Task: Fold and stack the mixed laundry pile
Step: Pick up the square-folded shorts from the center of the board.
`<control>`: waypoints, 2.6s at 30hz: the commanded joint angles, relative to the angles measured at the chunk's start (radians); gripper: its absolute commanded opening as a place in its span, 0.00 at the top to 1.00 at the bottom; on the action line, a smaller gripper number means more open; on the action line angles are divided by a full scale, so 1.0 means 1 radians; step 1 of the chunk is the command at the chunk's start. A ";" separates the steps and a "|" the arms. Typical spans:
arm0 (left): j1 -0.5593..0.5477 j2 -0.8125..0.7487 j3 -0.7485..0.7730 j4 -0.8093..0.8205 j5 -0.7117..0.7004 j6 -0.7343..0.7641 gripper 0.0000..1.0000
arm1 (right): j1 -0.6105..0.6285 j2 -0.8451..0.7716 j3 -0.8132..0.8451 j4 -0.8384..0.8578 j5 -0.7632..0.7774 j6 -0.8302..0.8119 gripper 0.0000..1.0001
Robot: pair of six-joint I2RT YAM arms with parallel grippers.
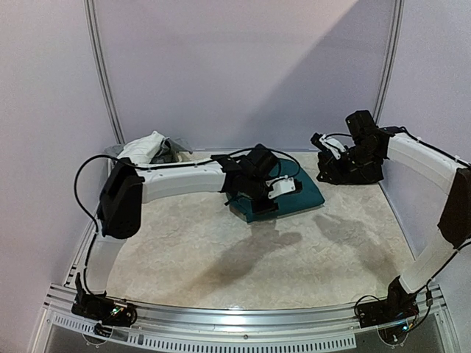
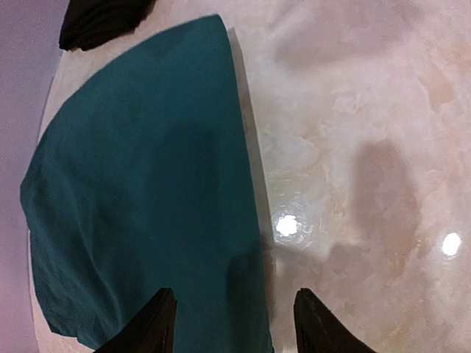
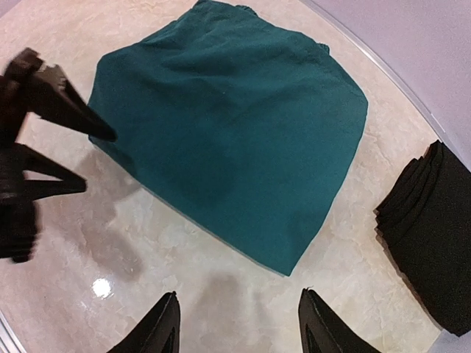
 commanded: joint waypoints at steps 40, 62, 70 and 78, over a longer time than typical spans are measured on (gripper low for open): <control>-0.111 -0.023 0.246 -0.448 0.008 -0.169 1.00 | -0.017 -0.311 -0.200 -0.063 0.026 0.009 0.45; -0.131 -0.140 0.211 -0.533 0.118 -0.267 1.00 | 0.190 -0.454 -0.362 -0.249 -0.261 -0.215 0.19; -0.130 -0.158 0.202 -0.517 0.137 -0.282 1.00 | 0.202 -0.417 -0.443 -0.141 -0.202 -0.178 0.24; -0.131 -0.169 0.203 -0.529 0.147 -0.276 1.00 | 0.210 -0.364 -0.476 -0.062 -0.154 -0.185 0.39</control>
